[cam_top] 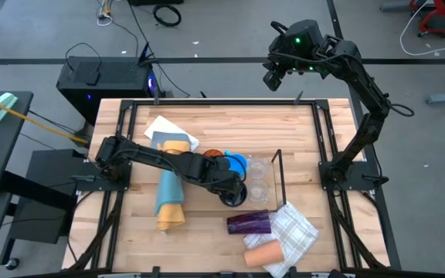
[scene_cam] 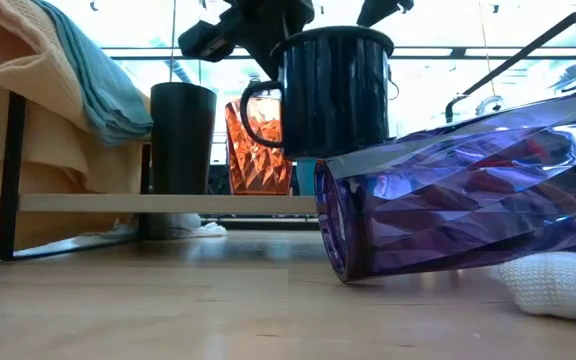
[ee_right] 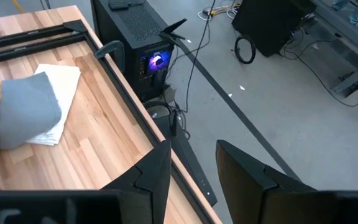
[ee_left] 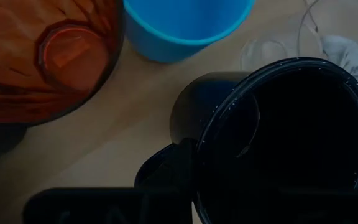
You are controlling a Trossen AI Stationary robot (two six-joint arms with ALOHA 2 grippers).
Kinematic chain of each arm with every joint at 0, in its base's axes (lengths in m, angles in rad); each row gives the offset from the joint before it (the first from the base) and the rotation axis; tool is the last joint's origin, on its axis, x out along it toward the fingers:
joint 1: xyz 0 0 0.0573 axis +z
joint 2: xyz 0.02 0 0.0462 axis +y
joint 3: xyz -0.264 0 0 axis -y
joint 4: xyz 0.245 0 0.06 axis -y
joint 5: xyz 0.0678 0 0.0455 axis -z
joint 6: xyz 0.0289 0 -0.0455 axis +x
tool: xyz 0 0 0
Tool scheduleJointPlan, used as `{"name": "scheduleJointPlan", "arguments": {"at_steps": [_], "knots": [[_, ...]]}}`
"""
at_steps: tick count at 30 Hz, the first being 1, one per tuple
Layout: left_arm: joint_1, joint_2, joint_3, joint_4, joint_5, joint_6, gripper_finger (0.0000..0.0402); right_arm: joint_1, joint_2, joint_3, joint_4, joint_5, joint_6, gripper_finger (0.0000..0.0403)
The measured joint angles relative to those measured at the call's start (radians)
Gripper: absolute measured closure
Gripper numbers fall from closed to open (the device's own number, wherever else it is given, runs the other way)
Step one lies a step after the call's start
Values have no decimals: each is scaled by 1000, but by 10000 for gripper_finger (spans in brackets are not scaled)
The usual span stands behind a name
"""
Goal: Stack small to large cups/mugs on shelf
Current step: Put the black mug on the shelf
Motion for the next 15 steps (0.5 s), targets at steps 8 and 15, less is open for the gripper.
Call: {"name": "scheduleJointPlan", "arguments": {"at_steps": [8, 15], "knots": [[2, 18, 2, 3, -1, 1, 377, 0, 0, 0, 1, 0, -8, 268], [5, 42, 0, 0, 0, 27, 377, 0, 0, 0, 2, 0, -8, 268]]}}
